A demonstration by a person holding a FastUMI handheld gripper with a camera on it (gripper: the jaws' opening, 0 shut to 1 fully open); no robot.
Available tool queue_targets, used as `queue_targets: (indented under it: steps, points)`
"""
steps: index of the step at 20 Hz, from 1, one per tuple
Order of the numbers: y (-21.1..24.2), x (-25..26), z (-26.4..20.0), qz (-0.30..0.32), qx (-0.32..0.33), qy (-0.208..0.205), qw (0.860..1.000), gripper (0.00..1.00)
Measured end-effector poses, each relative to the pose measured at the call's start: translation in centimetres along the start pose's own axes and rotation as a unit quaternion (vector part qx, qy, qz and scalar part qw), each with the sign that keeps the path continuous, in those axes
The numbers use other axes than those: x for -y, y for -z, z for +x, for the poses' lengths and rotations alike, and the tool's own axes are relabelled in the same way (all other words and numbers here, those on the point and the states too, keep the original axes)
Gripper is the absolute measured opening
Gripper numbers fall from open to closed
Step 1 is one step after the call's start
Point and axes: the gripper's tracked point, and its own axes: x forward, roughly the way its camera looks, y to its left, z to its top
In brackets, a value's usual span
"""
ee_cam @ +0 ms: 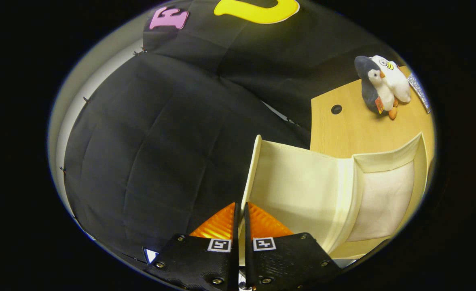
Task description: Open the storage box then place both shoes into the box .Put the left shoe in first, then the right shoe, with the right side of both shoes facing outward in a uniform manner.
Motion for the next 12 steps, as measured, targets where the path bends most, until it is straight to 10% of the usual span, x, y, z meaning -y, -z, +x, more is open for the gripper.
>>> queue_targets:
  steps: [6,8,11,12]
  points:
    - [3.3,1.2,5.9,-0.008,-0.029,0.040,0.999,0.06]
    - [3.9,0.7,6.7,-0.014,-0.045,0.023,0.999,0.23]
    - [3.1,2.3,6.2,-0.074,-0.041,0.047,0.995,0.81]
    - [2.9,2.5,5.9,-0.079,-0.044,0.048,0.995,0.81]
